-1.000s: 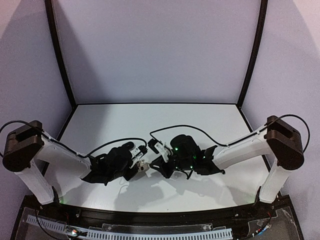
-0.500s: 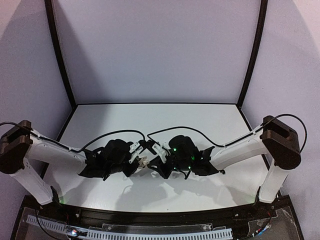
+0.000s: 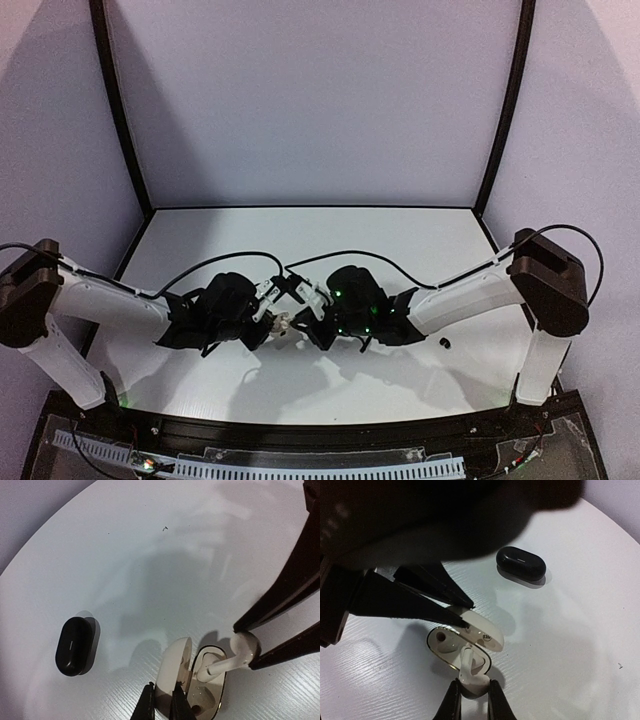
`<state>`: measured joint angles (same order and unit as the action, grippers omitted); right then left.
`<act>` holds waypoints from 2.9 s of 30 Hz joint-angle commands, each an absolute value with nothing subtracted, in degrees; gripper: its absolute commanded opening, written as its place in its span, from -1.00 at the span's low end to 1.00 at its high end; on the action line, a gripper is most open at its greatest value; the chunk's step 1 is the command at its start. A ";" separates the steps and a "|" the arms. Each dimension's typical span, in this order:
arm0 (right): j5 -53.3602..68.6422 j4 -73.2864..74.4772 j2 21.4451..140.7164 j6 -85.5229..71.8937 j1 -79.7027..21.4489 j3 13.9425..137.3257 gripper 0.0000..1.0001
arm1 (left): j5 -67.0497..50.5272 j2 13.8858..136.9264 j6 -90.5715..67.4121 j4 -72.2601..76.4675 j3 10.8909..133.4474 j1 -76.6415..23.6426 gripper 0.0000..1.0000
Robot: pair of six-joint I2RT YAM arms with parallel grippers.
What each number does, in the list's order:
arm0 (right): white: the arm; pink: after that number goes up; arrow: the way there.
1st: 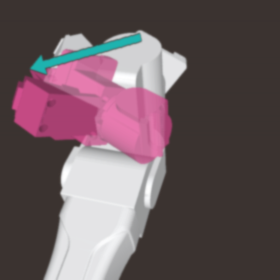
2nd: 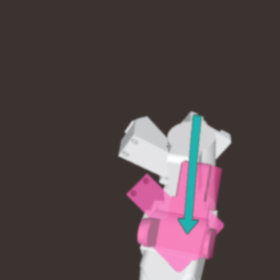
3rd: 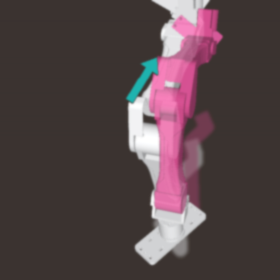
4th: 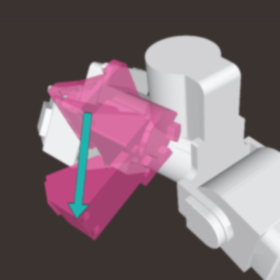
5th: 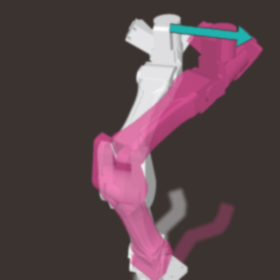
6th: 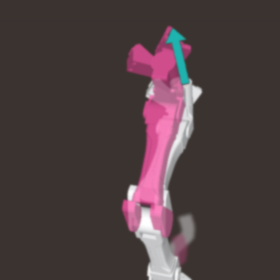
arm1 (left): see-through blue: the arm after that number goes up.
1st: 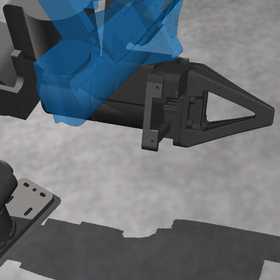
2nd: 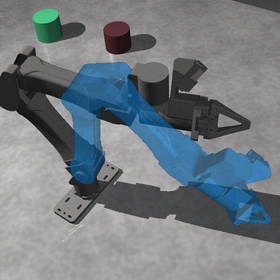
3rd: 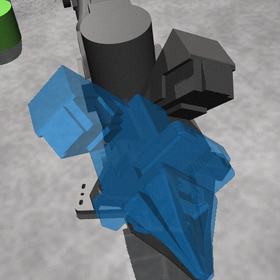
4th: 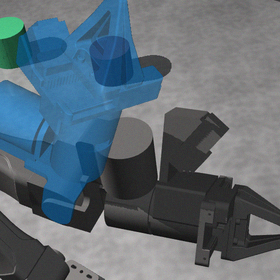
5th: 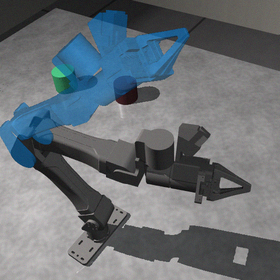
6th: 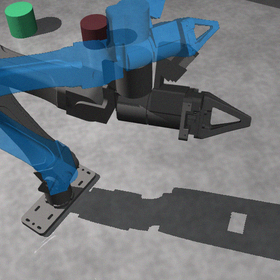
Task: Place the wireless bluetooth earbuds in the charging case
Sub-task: Place the left earbud at the center of the board.
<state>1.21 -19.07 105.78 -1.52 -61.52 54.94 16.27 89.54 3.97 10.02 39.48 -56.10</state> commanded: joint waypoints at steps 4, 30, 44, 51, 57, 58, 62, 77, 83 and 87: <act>1.16 -29.67 99.62 5.82 -63.56 47.32 -1.00 | 3.59 86.78 3.85 7.48 43.92 -55.40 -0.98; 42.98 48.39 98.60 4.77 -63.40 64.84 -1.00 | 9.61 85.56 5.83 7.03 43.50 -52.24 -0.98; 38.83 60.53 116.42 7.20 -59.86 77.74 -1.00 | 10.56 81.95 6.05 5.96 41.64 -50.96 -0.98; 36.44 63.29 122.79 10.79 -59.53 82.26 -0.93 | 10.56 81.26 6.35 6.00 41.74 -50.98 -0.98; 32.24 64.47 124.93 11.61 -59.43 85.33 -0.60 | 9.87 81.30 5.73 5.63 41.92 -50.89 -0.98; 31.75 64.43 125.03 11.56 -59.44 85.38 -0.59 | 9.77 81.30 5.73 5.63 41.92 -50.89 -0.98; 28.90 62.96 125.47 10.89 -59.07 86.53 -0.47 | 9.53 81.32 5.54 5.58 42.14 -50.80 -0.98; 13.19 58.00 117.76 -3.28 -59.19 88.94 -0.53 | 9.21 80.68 5.14 4.92 42.35 -50.48 -0.98; 15.71 41.38 103.23 -20.63 -64.89 76.60 -0.58 | 8.75 80.23 4.91 5.60 41.85 -50.19 -0.98; 15.95 41.12 102.98 -21.36 -69.79 73.59 -0.69 | 8.72 79.55 5.13 6.05 41.22 -50.02 -0.98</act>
